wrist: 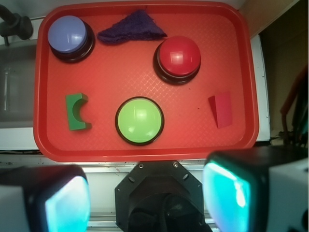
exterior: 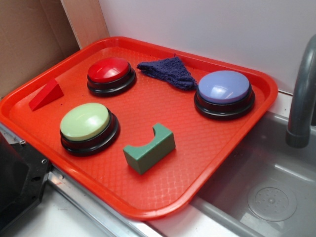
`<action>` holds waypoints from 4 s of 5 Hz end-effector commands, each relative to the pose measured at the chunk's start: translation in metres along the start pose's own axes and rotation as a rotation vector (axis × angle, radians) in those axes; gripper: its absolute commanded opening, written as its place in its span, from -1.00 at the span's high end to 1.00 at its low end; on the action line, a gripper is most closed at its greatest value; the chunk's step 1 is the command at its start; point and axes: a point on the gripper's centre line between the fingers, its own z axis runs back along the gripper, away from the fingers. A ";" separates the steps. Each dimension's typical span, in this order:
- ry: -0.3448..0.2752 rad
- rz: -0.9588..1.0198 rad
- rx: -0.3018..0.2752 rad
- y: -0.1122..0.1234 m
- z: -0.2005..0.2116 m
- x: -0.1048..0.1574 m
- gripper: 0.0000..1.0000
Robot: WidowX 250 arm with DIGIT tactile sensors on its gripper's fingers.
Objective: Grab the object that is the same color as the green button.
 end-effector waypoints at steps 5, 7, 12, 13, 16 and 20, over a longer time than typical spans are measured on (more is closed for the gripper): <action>-0.172 -0.165 -0.180 -0.068 0.008 0.040 -1.00; -0.110 -0.179 -0.217 -0.101 -0.026 0.045 -1.00; 0.114 -0.293 -0.242 -0.143 -0.154 0.055 -1.00; 0.159 -0.291 -0.206 -0.137 -0.164 0.041 -1.00; 0.230 -0.389 -0.067 -0.117 -0.182 0.039 -1.00; 0.318 -0.402 -0.060 -0.113 -0.218 0.036 -1.00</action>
